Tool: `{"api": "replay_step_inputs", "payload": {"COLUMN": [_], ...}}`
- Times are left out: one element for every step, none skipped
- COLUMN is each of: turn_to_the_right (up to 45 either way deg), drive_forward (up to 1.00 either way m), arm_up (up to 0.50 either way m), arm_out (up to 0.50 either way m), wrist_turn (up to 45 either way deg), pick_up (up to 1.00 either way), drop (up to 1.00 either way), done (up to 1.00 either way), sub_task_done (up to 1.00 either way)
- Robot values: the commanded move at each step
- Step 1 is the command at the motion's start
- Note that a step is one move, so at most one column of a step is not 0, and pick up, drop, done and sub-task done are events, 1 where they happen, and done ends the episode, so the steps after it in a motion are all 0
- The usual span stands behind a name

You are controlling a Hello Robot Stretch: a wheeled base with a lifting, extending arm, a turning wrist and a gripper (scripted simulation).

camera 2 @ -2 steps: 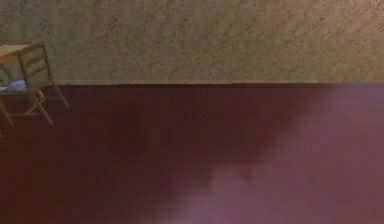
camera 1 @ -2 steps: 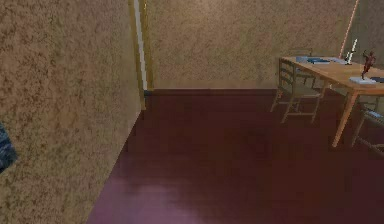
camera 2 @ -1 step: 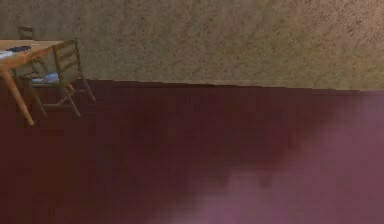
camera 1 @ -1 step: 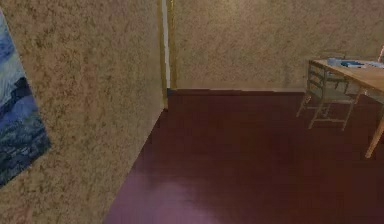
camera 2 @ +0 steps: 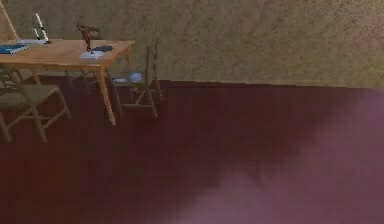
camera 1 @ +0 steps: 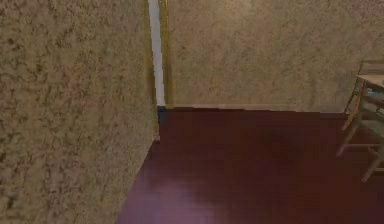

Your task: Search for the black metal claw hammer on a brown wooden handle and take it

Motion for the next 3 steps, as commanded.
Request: {"api": "replay_step_inputs", "payload": {"turn_to_the_right": [0.0,0.0,0.0], "drive_forward": [1.0,1.0,0.5], "arm_up": [0.0,0.0,0.0], "arm_out": [0.0,0.0,0.0], "wrist_turn": [0.0,0.0,0.0], "pick_up": [0.0,0.0,0.0], "drop": [0.0,0.0,0.0], "done": [0.0,0.0,0.0], "sub_task_done": [0.0,0.0,0.0]}}
